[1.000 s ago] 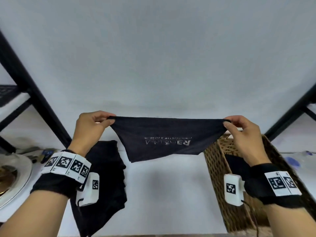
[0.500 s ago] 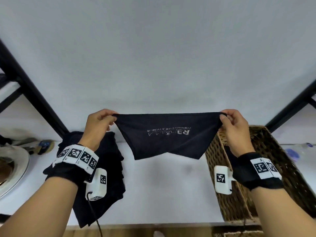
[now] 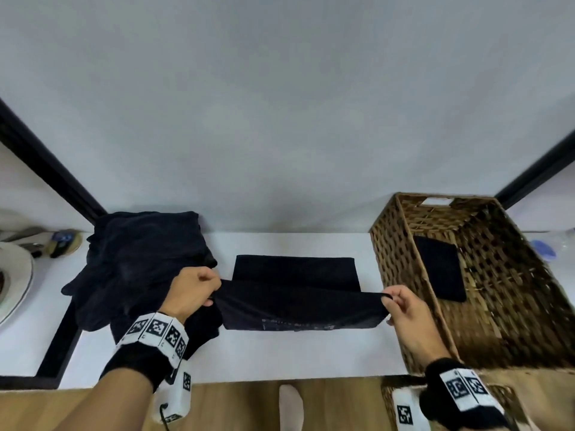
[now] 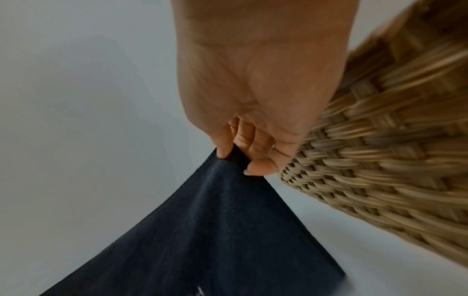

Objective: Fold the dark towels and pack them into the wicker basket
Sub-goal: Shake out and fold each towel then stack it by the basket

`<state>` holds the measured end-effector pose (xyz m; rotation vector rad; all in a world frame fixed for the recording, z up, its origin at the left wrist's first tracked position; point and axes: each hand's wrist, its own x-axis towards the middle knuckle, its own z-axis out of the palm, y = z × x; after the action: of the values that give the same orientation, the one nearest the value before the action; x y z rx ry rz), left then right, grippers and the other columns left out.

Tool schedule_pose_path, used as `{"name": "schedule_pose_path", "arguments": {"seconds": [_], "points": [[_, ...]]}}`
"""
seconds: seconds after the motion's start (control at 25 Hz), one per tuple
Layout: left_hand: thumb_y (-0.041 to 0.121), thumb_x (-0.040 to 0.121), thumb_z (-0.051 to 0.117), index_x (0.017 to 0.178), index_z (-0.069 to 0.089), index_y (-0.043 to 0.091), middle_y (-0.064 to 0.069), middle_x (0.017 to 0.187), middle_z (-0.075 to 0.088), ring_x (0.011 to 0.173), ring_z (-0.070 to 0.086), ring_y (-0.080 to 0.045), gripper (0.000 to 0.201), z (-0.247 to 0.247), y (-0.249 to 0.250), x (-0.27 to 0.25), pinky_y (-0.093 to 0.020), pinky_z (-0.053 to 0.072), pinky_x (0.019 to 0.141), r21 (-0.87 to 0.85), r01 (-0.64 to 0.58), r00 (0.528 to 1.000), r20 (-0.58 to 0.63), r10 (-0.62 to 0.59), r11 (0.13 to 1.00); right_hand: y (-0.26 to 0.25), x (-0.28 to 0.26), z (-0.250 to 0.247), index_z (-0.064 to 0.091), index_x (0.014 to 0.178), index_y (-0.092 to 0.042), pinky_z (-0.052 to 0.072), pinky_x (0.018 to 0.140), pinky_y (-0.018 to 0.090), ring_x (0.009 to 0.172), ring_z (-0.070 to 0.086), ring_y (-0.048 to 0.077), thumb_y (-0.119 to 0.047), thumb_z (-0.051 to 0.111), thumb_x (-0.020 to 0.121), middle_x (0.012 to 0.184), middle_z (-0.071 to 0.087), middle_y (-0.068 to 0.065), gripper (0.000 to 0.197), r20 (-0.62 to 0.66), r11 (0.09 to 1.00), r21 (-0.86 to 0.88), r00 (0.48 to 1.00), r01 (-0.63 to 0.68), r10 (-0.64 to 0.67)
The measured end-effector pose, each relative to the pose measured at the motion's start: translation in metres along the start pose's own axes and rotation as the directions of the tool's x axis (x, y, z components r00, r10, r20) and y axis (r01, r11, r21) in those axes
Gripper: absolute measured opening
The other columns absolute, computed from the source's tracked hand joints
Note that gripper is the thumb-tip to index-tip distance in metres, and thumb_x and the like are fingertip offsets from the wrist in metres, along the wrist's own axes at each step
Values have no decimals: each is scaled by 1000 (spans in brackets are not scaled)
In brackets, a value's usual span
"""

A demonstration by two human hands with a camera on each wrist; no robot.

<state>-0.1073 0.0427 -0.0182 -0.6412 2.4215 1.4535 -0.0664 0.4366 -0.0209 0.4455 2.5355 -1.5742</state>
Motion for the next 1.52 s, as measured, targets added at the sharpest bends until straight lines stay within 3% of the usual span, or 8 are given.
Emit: {"name": "schedule_pose_path", "arguments": {"seconds": [0.36, 0.48, 0.6, 0.72, 0.8, 1.04, 1.28, 1.52], "points": [[3, 86, 58, 120, 61, 6, -19, 120, 61, 104, 62, -34, 35, 90, 0, 98, -40, 50, 94, 337, 96, 982, -184, -34, 937, 45, 138, 61, 63, 112, -11, 48, 99, 36, 107, 61, 27, 3, 54, 90, 114, 65, 11, 28, -33, 942, -325, 996, -85, 78], [20, 81, 69, 111, 59, 18, -7, 112, 52, 105, 57, -28, 31, 124, -5, 85, -36, 47, 87, 499, -194, 981, 113, 158, 845, 51, 152, 87, 63, 122, -21, 37, 105, 35, 123, 52, 22, -4, 55, 90, 134, 57, 2, 37, 140, 800, -568, 980, 194, -138], [36, 78, 70, 116, 48, 22, -2, 113, 46, 104, 52, -24, 46, 153, -13, 69, -37, 47, 82, 697, -461, 859, 506, 79, 550, 49, 158, 98, 63, 118, -26, 32, 99, 37, 120, 52, 19, -18, 57, 92, 130, 58, -4, 28, 288, 651, -697, 949, 300, -129], [20, 74, 75, 116, 51, 17, -8, 108, 52, 91, 60, -28, 49, 160, -9, 72, -39, 50, 69, 839, -450, 889, 388, 244, 307, 53, 145, 89, 57, 110, -19, 39, 90, 37, 106, 58, 24, -21, 59, 92, 111, 63, 2, 18, 180, 680, -723, 984, 122, 14], [13, 76, 73, 106, 58, 13, -9, 95, 59, 77, 65, -29, 34, 156, -4, 67, -36, 51, 58, 855, -365, 909, 241, 340, 369, 61, 121, 83, 54, 107, -15, 46, 85, 34, 100, 61, 25, -22, 62, 90, 103, 65, 5, 20, 149, 786, -617, 974, -41, 168], [62, 77, 65, 93, 53, 16, -3, 95, 59, 87, 63, -26, 49, 137, -37, 22, -29, 51, 72, 618, 113, 899, 269, -345, 778, 69, 37, 111, 50, 92, -15, 41, 66, 25, 84, 56, 18, -29, 68, 86, 92, 61, 2, 24, 258, 844, -497, 895, -201, 365], [10, 80, 68, 110, 47, 14, -8, 106, 61, 100, 61, -27, 36, 124, -80, -26, -37, 52, 86, 166, 193, 963, 157, -219, 967, 58, -23, 112, 47, 124, -43, 57, 63, 29, 80, 69, 20, -18, 64, 90, 89, 70, 9, 46, 359, 968, -142, 900, -208, 246], [-19, 85, 49, 102, 66, 9, -3, 100, 72, 93, 68, -21, 37, 85, -39, -30, -23, 55, 75, -496, 53, 994, 113, 4, 867, -7, 1, 82, 66, 111, -15, 49, 53, 29, 83, 72, 26, 4, 41, 90, 99, 73, 15, 38, 464, 926, 217, 867, -308, 180]]}}
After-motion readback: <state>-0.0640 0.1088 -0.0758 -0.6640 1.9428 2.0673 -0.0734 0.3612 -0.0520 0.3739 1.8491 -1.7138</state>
